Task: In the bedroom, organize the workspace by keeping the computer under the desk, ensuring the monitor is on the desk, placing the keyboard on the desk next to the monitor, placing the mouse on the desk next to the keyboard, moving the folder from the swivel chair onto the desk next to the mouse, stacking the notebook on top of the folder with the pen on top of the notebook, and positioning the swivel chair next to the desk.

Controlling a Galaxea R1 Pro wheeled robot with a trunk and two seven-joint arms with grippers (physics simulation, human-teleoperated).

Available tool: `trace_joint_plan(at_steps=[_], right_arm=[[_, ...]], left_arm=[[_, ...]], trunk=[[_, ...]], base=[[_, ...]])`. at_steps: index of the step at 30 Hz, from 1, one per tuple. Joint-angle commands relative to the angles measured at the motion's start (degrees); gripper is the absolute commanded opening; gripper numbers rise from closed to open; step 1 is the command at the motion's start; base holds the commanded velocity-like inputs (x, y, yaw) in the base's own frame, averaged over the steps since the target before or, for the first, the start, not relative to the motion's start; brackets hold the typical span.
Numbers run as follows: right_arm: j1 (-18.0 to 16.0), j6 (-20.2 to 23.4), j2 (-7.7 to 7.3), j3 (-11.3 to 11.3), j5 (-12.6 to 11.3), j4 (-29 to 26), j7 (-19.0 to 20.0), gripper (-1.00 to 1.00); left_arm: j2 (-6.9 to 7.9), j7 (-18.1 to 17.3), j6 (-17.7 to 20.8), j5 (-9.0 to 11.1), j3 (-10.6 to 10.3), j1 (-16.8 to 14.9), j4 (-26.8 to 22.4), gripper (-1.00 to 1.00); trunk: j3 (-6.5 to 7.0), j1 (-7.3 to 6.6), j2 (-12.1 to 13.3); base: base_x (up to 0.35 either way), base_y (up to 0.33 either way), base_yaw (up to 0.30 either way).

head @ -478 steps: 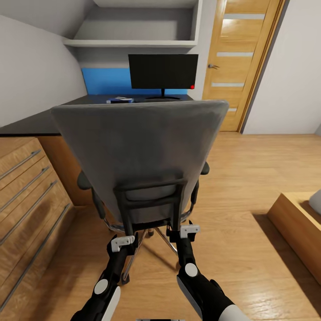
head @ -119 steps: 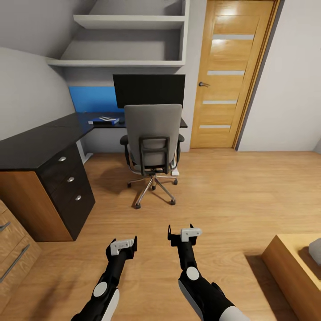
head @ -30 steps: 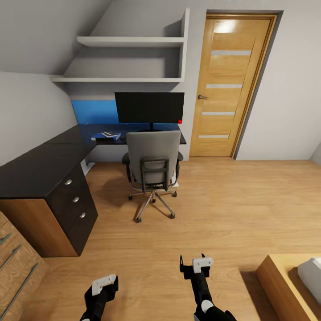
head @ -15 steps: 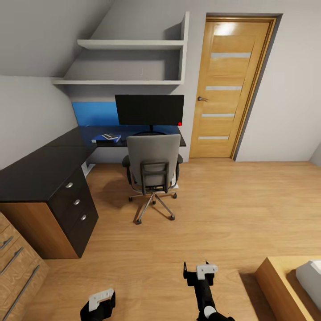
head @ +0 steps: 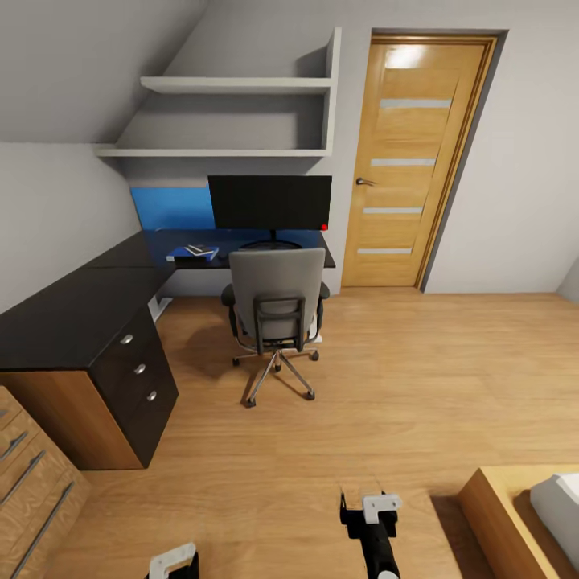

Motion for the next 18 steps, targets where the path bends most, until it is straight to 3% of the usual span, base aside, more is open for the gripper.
trace_joint_plan(at_steps=[1,12,18], right_arm=[[-0.03,-0.14,0.01,0.53,-0.42,0.4,-0.22,1.0],[0.76,-0.58,0.0,0.53,-0.46,1.98,-0.21,1.0],[2.97,-3.8,-0.64,0.49,-0.5,2.12,-0.21,1.0]], left_arm=[[0.02,-0.06,-0.17,0.16,0.24,-0.03,0.68,1.0],[1.14,-0.23,-0.25,0.31,0.56,-0.03,5.23,1.0],[1.62,-0.3,-1.62,0.32,0.53,-0.03,8.64,1.0]], trunk=[[0.14,-0.23,0.39],[2.11,-2.65,4.8],[3.19,-3.96,7.21]], base=[[0.0,0.0,0.0],[0.0,0.0,0.0],[0.0,0.0,0.0]])
